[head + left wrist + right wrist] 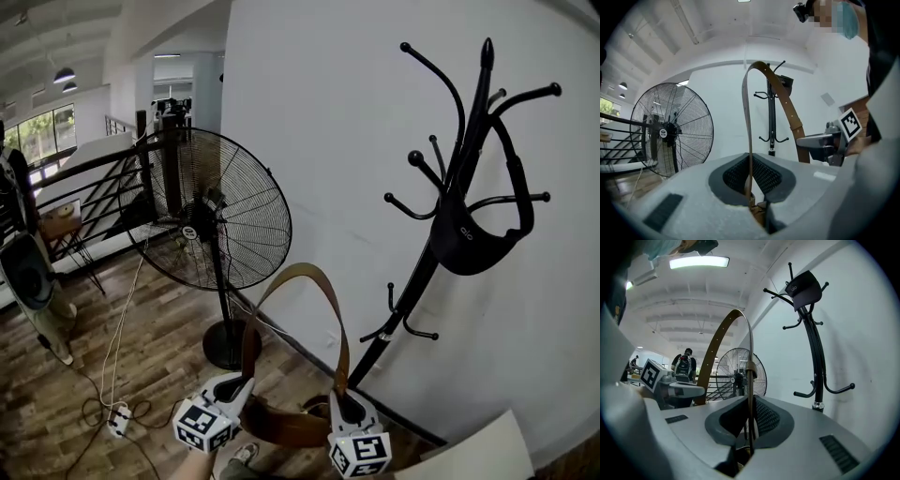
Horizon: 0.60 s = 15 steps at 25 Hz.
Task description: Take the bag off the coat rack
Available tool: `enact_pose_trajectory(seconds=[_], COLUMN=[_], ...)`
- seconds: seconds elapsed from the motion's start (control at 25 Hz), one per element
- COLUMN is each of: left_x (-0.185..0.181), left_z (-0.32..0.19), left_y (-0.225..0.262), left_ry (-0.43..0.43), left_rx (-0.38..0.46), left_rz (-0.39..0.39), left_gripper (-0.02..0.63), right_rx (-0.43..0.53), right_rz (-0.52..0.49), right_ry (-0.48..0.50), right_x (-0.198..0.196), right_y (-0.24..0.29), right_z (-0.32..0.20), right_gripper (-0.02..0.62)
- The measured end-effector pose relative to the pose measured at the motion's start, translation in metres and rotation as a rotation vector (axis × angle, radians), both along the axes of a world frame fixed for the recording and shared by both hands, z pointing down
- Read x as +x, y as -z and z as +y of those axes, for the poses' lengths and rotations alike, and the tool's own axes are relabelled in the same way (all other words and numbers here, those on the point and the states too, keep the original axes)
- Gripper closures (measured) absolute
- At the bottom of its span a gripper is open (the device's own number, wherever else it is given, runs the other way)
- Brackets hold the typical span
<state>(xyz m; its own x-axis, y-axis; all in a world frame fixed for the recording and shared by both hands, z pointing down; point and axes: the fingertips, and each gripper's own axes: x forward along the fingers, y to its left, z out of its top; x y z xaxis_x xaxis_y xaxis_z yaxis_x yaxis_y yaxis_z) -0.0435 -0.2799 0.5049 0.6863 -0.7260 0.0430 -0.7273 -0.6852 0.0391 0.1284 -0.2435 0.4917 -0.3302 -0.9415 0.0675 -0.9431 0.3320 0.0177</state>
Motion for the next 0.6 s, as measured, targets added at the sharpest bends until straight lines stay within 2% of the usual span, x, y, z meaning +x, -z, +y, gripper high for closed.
enact_pose_trajectory(seconds=[0.4,0.6], left_x=[-0.013,-0.014], left_z=[0.02,0.025], left_y=[-0.031,-0.035], left_ry=[0.028,0.044], left_rx=[-0.045,-0.055], left_rz=[-0.028,-0.04], left_gripper=[0.588,0.588], right_rx=[-0.099,-0.11], right_rz=[0.001,0.009], right_ry=[0.07,0.08], right_x=[-0.016,-0.017], right_y=[-0.041,-0.047], right_z=[0.015,0.017], right_gripper=[0.569,0.569])
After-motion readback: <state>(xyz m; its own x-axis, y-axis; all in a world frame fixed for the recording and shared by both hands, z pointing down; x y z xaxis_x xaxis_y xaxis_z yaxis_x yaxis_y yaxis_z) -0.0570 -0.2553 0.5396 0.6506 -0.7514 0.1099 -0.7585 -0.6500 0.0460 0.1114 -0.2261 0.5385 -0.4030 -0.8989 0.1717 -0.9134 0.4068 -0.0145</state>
